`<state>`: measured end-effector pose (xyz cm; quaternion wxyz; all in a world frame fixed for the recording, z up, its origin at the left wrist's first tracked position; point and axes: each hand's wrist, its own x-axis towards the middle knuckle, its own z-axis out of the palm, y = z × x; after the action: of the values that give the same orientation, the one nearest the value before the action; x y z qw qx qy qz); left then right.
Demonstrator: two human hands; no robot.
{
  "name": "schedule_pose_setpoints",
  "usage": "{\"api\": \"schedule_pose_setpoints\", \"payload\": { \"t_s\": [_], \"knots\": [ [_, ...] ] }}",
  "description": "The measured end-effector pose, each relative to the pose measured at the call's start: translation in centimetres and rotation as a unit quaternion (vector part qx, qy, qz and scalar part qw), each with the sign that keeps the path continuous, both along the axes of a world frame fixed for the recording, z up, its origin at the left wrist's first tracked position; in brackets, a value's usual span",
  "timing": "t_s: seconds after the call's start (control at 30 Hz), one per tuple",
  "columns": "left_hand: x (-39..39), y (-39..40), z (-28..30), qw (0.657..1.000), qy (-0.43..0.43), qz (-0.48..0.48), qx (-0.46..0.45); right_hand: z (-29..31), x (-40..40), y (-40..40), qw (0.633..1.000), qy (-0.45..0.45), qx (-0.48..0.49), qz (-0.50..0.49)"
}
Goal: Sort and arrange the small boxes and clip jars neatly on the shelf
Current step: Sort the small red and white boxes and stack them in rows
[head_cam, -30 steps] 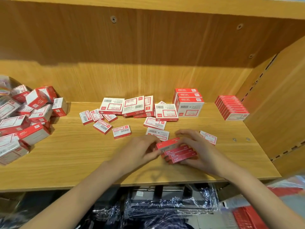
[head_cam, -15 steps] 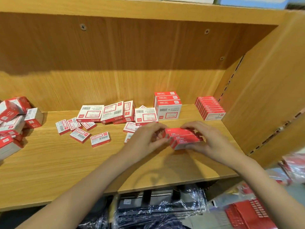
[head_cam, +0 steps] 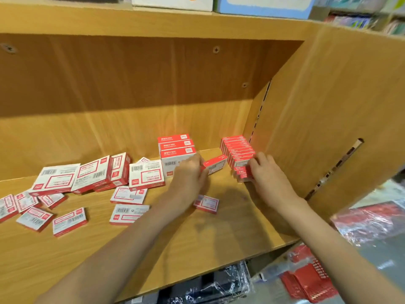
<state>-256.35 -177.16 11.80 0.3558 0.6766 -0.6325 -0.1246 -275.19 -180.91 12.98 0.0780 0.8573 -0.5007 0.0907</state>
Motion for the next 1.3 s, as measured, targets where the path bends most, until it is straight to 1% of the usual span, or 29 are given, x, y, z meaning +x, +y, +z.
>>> {"api": "schedule_pose_setpoints", "payload": {
  "t_s": [0.03,0.1,0.2,0.27,0.3,0.43,0.5,0.57,0.63,0.73,0.87,0.97,1.0,1.1,1.2,1.3],
  "knots": [
    [-0.1,-0.2,-0.2,1.000,0.001,0.004,-0.006,-0.3,0.3,-0.5,1.000,0.019,-0.012,-0.014],
    [-0.5,-0.6,-0.5,1.000,0.019,0.020,-0.004,-1.0,0.9,-1.4,0.999,0.021,-0.022,-0.008],
    [-1.3,-1.2,-0.7,0.999,0.027,0.038,0.013,-1.3,1.9,-2.5,0.998,0.000,0.053,0.040],
    [-1.7,-1.4,-0.9,0.999,0.005,0.032,0.026,-1.4,1.9,-3.0,0.991,-0.024,0.126,0.050],
    [-1.7,-1.4,-1.0,0.999,-0.006,0.030,0.034,-1.6,1.7,-3.2,0.989,-0.020,0.139,0.050],
    [-1.0,-1.4,-1.0,0.998,-0.041,0.012,0.048,-1.9,1.1,-3.6,0.987,-0.007,0.148,0.058],
    [-0.7,-1.4,-0.9,0.997,-0.063,-0.002,0.051,-2.0,1.2,-3.6,0.985,-0.052,0.154,0.054],
    [-0.6,-1.4,-0.9,0.995,-0.078,-0.010,0.061,-2.3,1.4,-3.6,0.981,-0.138,0.128,0.042],
    [-0.6,-1.5,-0.8,0.994,-0.085,-0.018,0.061,-3.1,1.6,-3.7,0.976,-0.205,0.064,0.028],
    [-0.6,-1.3,-0.6,0.995,-0.080,-0.027,0.045,-4.3,2.6,-3.6,0.972,-0.236,-0.012,0.007],
    [-0.2,-0.6,-0.6,0.993,-0.096,-0.073,0.009,-4.5,2.9,-3.8,0.972,-0.231,-0.032,0.006],
    [0.3,0.1,-0.8,0.990,-0.090,-0.103,-0.016,-3.7,2.1,-3.9,0.971,-0.233,0.020,0.040],
    [0.6,0.4,-1.0,0.989,-0.091,-0.110,-0.026,-3.3,2.0,-4.0,0.970,-0.234,0.025,0.056],
    [1.3,1.1,-1.2,0.989,-0.085,-0.114,-0.041,-2.7,3.0,-4.2,0.975,-0.197,-0.006,0.102],
    [1.8,1.4,-1.6,0.989,-0.091,-0.113,-0.035,-3.0,4.2,-4.3,0.981,-0.169,-0.018,0.088],
    [2.0,1.4,-1.7,0.989,-0.087,-0.117,-0.029,-3.3,4.4,-4.5,0.980,-0.188,-0.012,0.065]
  ]
}}
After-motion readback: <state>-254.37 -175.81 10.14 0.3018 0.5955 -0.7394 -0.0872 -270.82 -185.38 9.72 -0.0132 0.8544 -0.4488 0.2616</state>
